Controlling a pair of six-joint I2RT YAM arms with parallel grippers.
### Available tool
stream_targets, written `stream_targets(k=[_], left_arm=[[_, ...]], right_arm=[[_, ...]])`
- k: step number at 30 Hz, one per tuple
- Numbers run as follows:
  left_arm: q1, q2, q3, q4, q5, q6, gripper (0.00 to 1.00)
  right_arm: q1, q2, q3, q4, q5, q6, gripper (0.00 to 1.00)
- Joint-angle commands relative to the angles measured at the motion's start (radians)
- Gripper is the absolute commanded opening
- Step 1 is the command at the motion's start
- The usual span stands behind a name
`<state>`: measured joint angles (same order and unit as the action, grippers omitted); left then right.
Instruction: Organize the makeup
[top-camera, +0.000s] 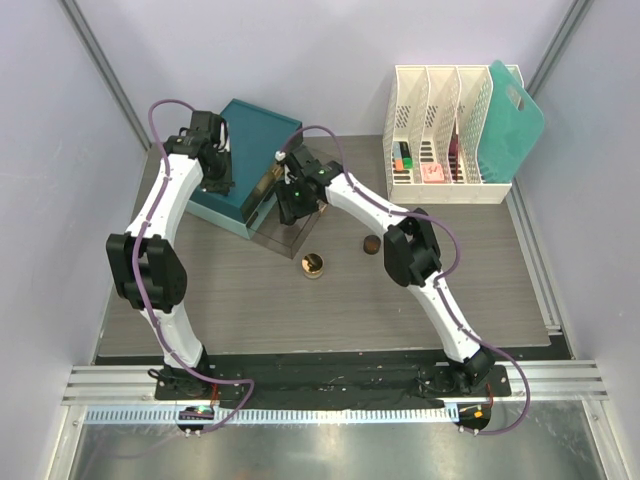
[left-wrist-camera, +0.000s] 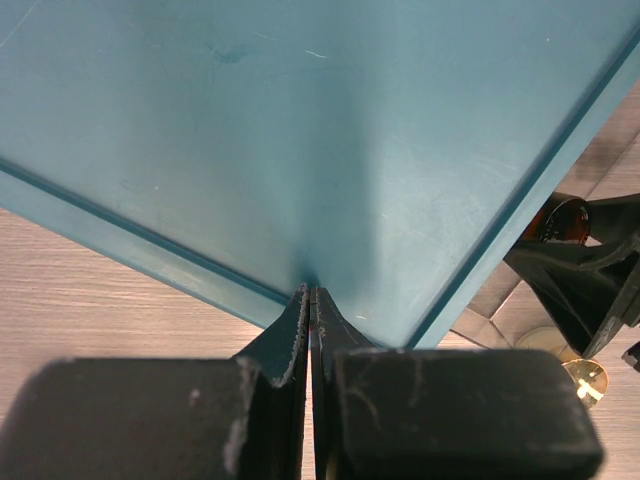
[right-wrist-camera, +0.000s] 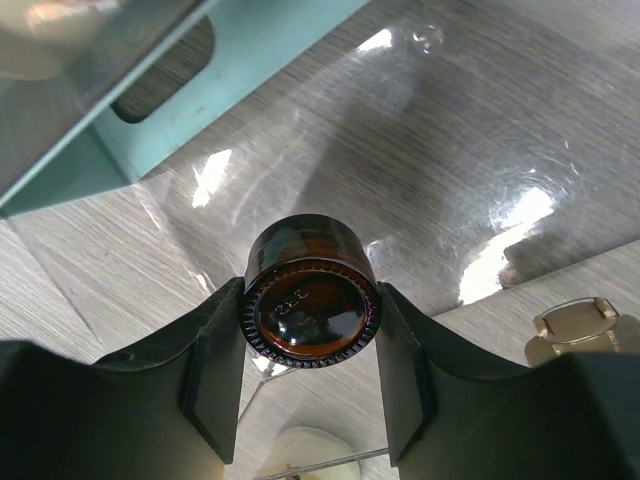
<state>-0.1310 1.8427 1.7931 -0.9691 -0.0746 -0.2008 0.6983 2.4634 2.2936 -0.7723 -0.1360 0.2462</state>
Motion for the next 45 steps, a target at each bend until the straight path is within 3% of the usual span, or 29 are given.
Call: stream_targets(k=[1,9,17,22,25,32,45], left_arm=[[0.001,0.023,-0.008,-0.086,-0.001,0.008,0.00],[0.001,0.012,-0.011,-0.089,0.004,0.011,0.00],[0.001,-0.002,-0.015,-0.088,0.007,0.015,0.00],[0.001,-0.010,-0.035,-0.080,0.015,0.017,0.00],[0.001,-0.008,-0.047,-0.072,0.022,0.015,0.00],[0.001,-0.005,-0.063,-0.065,0.038,0.012,0.00],[0.001,-0.017,-0.083,-0.059,0.030,0.011,0.00]], right_arm=[[-0.013,-0.049,0.017,-0.007,-0.016,0.015,0.46],[-0.016,-0.098,0.001,0.007,0.006,0.013,0.70],[-0.034,-0.259,-0.094,0.005,0.102,0.010,0.70],[-0.068,-0.460,-0.334,0.018,0.254,-0.015,0.70],[-0.104,-0.517,-0.462,0.004,0.253,-0.010,0.71],[-0.129,-0.526,-0.664,-0.018,0.251,-0.010,0.77],[-0.148,-0.436,-0.749,-0.013,0.297,0.028,0.77]])
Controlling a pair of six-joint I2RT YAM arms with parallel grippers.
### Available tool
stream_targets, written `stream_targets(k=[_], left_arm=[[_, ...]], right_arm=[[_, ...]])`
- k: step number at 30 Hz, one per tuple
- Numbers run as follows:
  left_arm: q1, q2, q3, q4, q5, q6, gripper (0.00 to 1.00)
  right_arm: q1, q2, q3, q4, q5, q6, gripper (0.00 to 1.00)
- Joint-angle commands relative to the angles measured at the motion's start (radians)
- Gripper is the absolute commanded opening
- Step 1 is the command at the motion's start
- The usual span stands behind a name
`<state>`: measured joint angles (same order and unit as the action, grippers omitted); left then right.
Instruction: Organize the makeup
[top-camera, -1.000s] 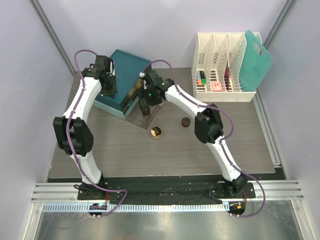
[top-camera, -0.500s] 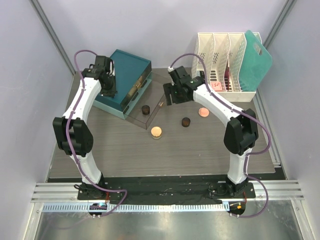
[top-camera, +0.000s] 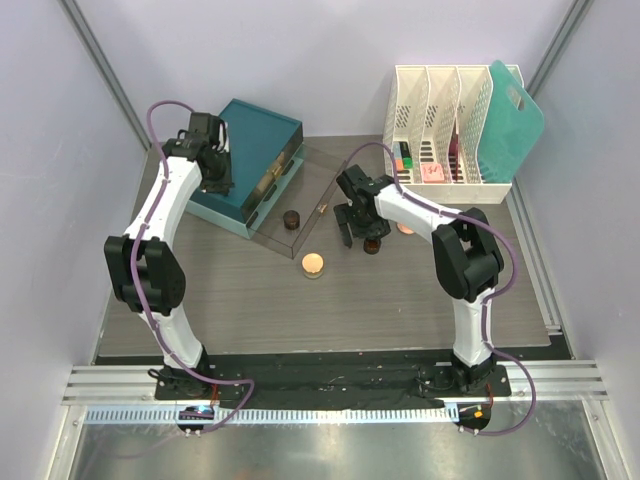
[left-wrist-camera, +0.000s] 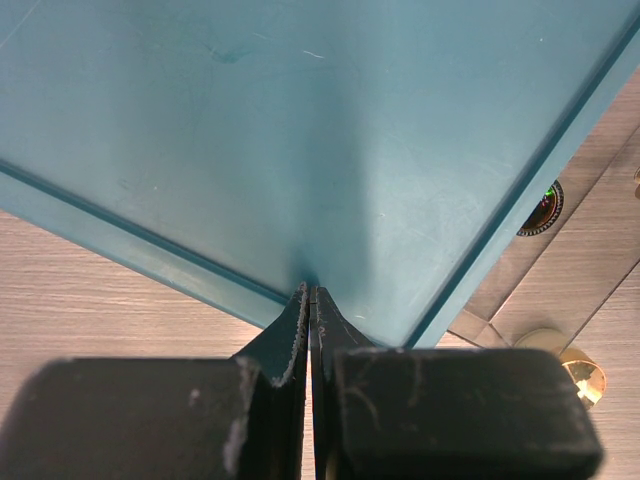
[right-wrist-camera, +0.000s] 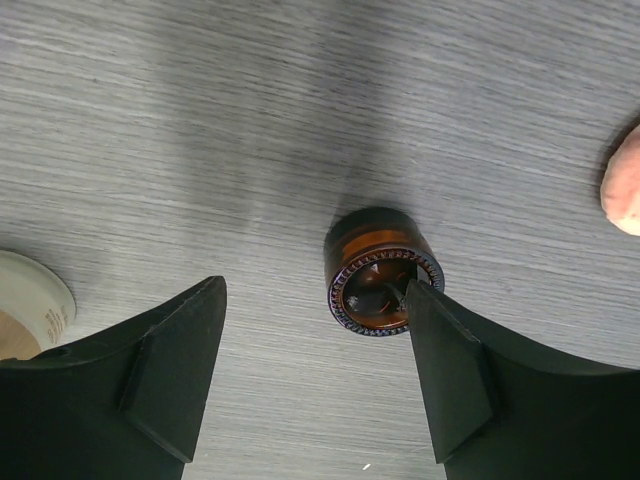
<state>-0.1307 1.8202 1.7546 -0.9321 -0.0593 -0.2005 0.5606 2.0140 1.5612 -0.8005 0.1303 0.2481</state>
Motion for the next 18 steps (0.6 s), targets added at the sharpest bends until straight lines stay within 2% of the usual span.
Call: stream_targets(k=[1,18], left_arm=[[0.000,0.004,-0.044,-0.097,0.013,0.012,0.00],[0.000,-0.002,-0.056,-0.099,0.012,0.006,0.00]], right_arm=[[-0.013,0.017,-0.018,0.015,0.038,0.028,0.78],[-0.047,0.042,-0.043,0.018,0.074,0.030,0.77]])
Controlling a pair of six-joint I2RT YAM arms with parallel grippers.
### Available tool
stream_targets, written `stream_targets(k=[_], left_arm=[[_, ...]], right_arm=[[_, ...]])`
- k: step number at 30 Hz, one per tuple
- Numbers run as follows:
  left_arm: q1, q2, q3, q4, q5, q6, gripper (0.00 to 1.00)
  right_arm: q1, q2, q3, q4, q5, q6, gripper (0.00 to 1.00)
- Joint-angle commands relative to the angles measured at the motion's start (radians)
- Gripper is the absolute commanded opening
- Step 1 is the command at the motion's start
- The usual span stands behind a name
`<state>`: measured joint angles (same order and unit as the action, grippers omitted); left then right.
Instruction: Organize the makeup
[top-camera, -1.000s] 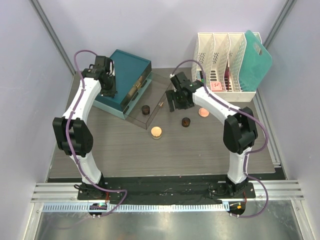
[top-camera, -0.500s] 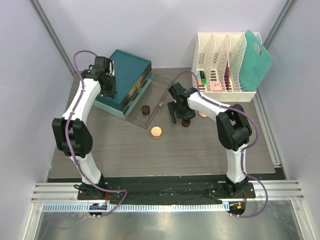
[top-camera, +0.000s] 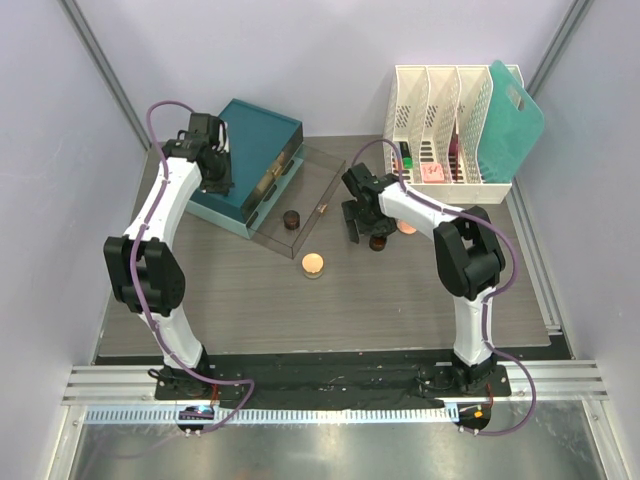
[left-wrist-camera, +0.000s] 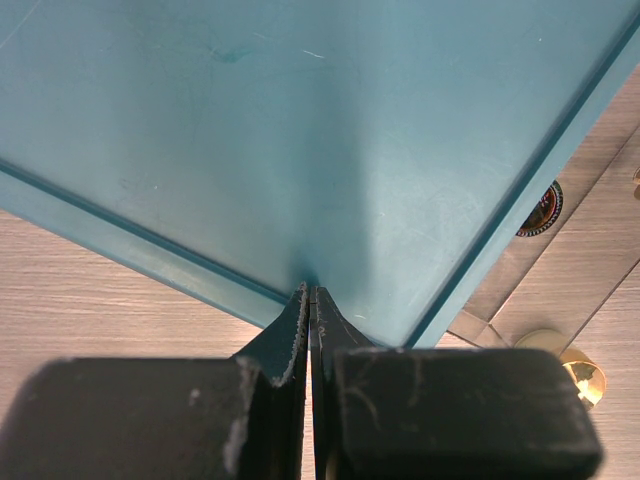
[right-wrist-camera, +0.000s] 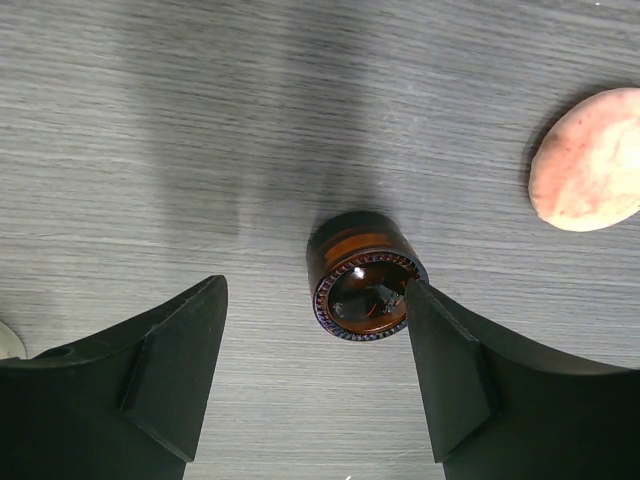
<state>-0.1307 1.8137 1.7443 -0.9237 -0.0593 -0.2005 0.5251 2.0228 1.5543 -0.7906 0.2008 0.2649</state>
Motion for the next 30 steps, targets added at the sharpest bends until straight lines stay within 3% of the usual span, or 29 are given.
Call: stream_targets(k=[1,10,22,30], left_arm=[[0.000,0.004,-0.049,-0.106,0.010,0.006,0.00],[0.000,0.009,-0.063,-0.099,0.015,0.001,0.00],[0.000,0.013,-0.075,-0.093,0.018,0.000,0.00],[0.000,0.018,-0.081,-0.092,0.019,0.000,0.00]], right_arm=[[-0.011,0.024,-0.040,0.011,0.003,0.014,0.77],[-0.026,-0.108,-0.109,0.113,-0.087,0.003,0.77],[-0.069,-0.171,-0.157,0.163,-0.132,0.013,0.79],[-0.077,-0.225,-0.165,0.231,-0.247,-0.003,0.80]])
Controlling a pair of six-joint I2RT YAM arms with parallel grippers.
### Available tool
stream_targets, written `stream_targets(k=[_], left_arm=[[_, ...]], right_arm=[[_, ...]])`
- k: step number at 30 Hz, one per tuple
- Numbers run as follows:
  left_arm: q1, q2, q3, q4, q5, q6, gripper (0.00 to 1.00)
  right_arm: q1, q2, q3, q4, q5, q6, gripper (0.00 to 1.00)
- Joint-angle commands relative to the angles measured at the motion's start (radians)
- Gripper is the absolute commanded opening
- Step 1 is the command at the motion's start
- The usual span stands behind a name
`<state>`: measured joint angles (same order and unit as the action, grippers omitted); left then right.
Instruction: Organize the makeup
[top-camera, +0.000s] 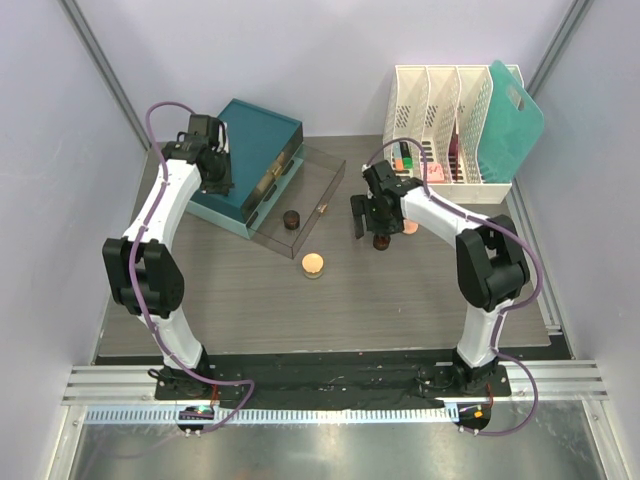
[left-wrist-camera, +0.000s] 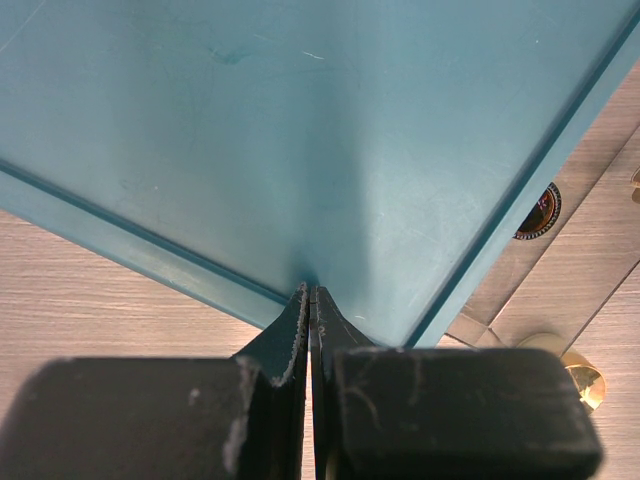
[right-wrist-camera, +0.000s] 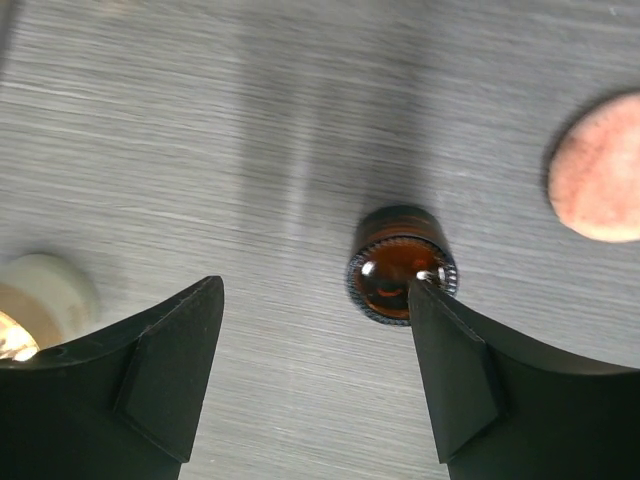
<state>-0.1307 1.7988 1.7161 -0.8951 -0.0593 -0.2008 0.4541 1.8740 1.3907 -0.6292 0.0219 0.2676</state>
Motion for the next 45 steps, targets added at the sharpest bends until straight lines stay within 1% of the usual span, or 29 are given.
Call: stream_targets(k=[1,5,9,13,21,25,27,28,29,30,31,36,40,45], left_arm=[[0.000,0.033,-0.053,-0.119,0.021,0.001,0.00],[0.000,0.033,-0.052,-0.120,0.016,0.003,0.00],[0.000,0.037,-0.041,-0.125,0.015,0.008,0.00],[0.000,0.040,-0.033,-0.128,0.013,0.008,0.00],[0.000,0.042,-0.024,-0.137,0.009,0.012,0.00],[0.000,0.042,-0.021,-0.137,0.004,0.012,0.00],[0.000,0.043,-0.021,-0.139,0.003,0.012,0.00],[0.000,0.043,-0.018,-0.139,0.000,0.012,0.00],[0.000,0.045,-0.019,-0.140,-0.001,0.012,0.00],[0.000,0.043,-0.018,-0.142,-0.004,0.014,0.00],[0.000,0.043,-0.018,-0.143,-0.002,0.014,0.00],[0.000,0.042,-0.021,-0.140,-0.007,0.012,0.00],[0.000,0.039,-0.020,-0.140,-0.010,0.012,0.00],[-0.001,0.040,-0.020,-0.140,-0.011,0.012,0.00]], right_arm=[[-0.006,-0.091,-0.012,0.078,-0.073,-0.001,0.80],[-0.015,-0.081,-0.012,0.066,-0.027,0.005,0.81],[-0.025,-0.073,-0.028,0.056,0.071,0.012,0.81],[-0.035,-0.049,-0.029,0.034,0.116,0.010,0.83],[-0.040,0.060,-0.035,0.036,0.084,0.013,0.85],[-0.038,0.096,-0.036,0.054,0.066,0.022,0.81],[-0.040,0.102,-0.033,0.059,0.050,0.025,0.67],[-0.041,0.102,-0.032,0.062,0.044,0.027,0.59],[-0.042,0.099,-0.030,0.068,0.038,0.030,0.27],[-0.042,0.094,-0.024,0.069,0.035,0.033,0.07],[-0.042,0.091,-0.022,0.071,0.032,0.036,0.01],[-0.042,0.068,0.017,0.066,0.013,0.036,0.01],[-0.038,0.051,0.088,0.062,-0.057,0.041,0.01],[-0.012,0.077,0.263,0.034,-0.069,0.048,0.01]])
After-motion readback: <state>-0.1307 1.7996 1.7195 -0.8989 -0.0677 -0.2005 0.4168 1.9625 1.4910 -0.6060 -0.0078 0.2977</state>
